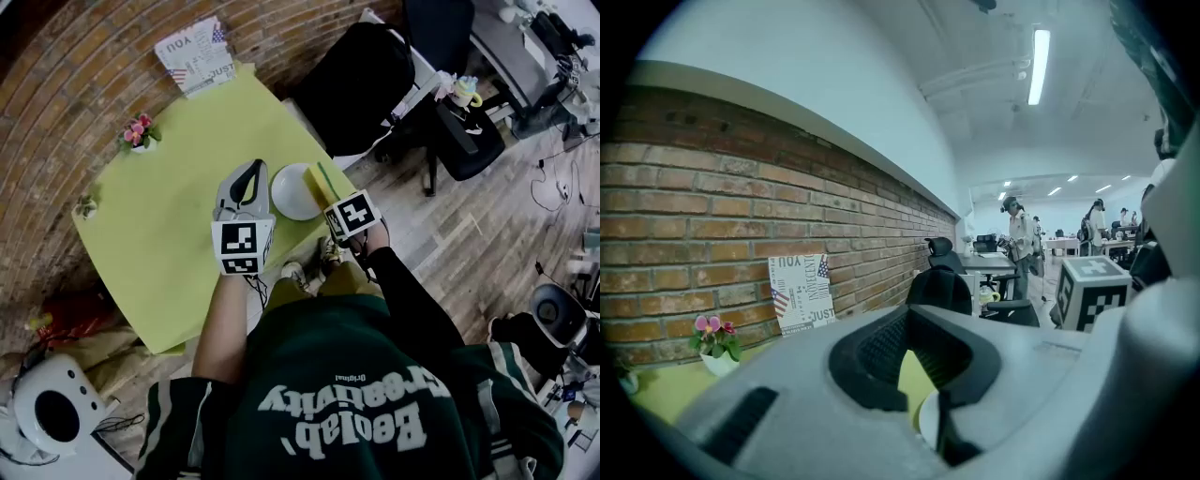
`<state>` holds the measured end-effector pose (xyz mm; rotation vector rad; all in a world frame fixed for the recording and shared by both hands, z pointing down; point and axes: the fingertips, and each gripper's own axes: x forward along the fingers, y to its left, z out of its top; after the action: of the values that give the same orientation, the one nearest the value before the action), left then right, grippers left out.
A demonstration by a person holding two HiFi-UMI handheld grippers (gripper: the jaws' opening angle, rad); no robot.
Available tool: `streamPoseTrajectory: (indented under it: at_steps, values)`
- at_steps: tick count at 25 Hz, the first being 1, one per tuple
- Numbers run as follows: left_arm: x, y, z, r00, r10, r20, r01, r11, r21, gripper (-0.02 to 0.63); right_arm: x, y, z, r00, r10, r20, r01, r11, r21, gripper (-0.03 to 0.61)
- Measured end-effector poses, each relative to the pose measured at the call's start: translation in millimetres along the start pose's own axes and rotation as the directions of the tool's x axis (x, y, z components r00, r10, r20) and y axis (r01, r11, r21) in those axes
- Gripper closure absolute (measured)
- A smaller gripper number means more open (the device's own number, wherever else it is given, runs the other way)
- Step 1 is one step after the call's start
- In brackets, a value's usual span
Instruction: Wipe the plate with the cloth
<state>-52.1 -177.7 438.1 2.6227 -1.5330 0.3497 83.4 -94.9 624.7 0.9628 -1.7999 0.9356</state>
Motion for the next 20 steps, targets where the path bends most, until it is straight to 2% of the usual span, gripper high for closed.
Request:
streamPoseTrajectory:
  at_steps: [5, 11, 15, 20]
  values:
    - [-14.3, 10.8, -1.7, 0.999, 0.047, -0.008, -0.047, 0.999, -0.003, 0.609, 10.6, 35.2, 30.6, 0.997, 0.072, 0.022, -0.071, 0.996, -0.057, 0.444]
    - [-31.7, 24.5, -9.3, 0.994, 0.104, -0.030, -0.105, 0.994, -0.013, 0.609, 33.6, 73.6, 36.3, 0.989, 0.142, -0.043, -0.146, 0.982, -0.118, 0.443]
    - [-37.5, 34.5, -15.3, 0.990, 0.131, -0.048, -0.132, 0.991, -0.018, 0.609, 44.6, 81.8, 37.0, 0.986, 0.153, -0.069, -0.162, 0.976, -0.144, 0.443]
    - [-31.6, 37.9, -18.9, 0.990, 0.130, -0.058, -0.131, 0.991, -0.022, 0.609, 45.1, 64.8, 41.0, 0.990, 0.126, -0.062, -0.132, 0.985, -0.112, 0.443]
